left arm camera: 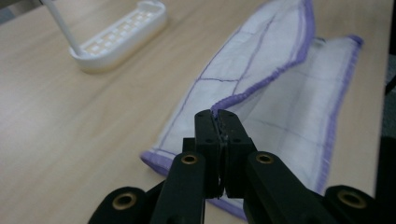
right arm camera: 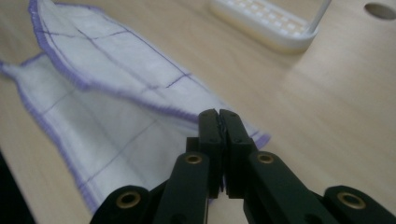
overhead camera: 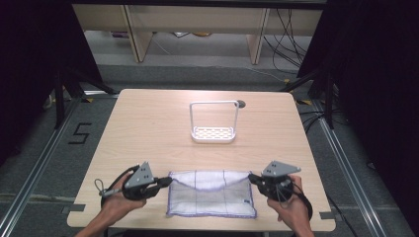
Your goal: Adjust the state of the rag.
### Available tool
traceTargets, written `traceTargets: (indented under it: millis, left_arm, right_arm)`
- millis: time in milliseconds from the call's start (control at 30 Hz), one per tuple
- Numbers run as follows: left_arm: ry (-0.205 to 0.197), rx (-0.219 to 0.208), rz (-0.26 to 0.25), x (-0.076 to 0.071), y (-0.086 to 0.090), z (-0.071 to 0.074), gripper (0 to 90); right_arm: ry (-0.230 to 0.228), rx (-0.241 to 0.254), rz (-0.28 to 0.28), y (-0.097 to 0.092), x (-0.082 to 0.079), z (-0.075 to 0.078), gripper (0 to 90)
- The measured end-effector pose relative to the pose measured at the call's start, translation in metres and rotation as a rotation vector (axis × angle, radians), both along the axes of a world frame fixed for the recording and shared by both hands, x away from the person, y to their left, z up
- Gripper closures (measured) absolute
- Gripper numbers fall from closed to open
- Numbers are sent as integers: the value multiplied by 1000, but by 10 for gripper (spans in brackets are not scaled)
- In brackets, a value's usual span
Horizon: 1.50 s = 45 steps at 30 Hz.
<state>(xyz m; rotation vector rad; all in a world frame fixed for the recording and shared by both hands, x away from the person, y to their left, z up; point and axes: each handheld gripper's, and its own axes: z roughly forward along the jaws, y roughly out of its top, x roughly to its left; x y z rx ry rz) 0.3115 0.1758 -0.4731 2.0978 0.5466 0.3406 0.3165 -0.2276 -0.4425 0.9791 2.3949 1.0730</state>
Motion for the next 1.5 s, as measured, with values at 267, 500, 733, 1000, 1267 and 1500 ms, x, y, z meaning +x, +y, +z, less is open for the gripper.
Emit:
traceTargets:
  millis: [267, 500, 733, 1000, 1267, 1500]
  left_arm:
    - [82, 54, -71, -28, 0, -26, 731]
    - [76, -69, 28, 3, 16, 7, 385]
    - [155, 65, 99, 59, -6, -21, 336]
    - [177, 130, 48, 65, -17, -40, 451]
    - [113, 152, 3, 52, -20, -37, 784]
    - [110, 124, -4, 37, -13, -31, 825]
  right_arm:
    - [80, -67, 34, -1, -44, -32, 863]
    - [71, 29, -141, -16, -50, -19, 512]
    - [141, -47, -196, 5, -26, -25, 442]
    - [204, -95, -229, 9, -54, -43, 438]
    - [176, -142, -155, 16, -58, -55, 715]
    - [167, -142, -112, 9, -39, -49, 854]
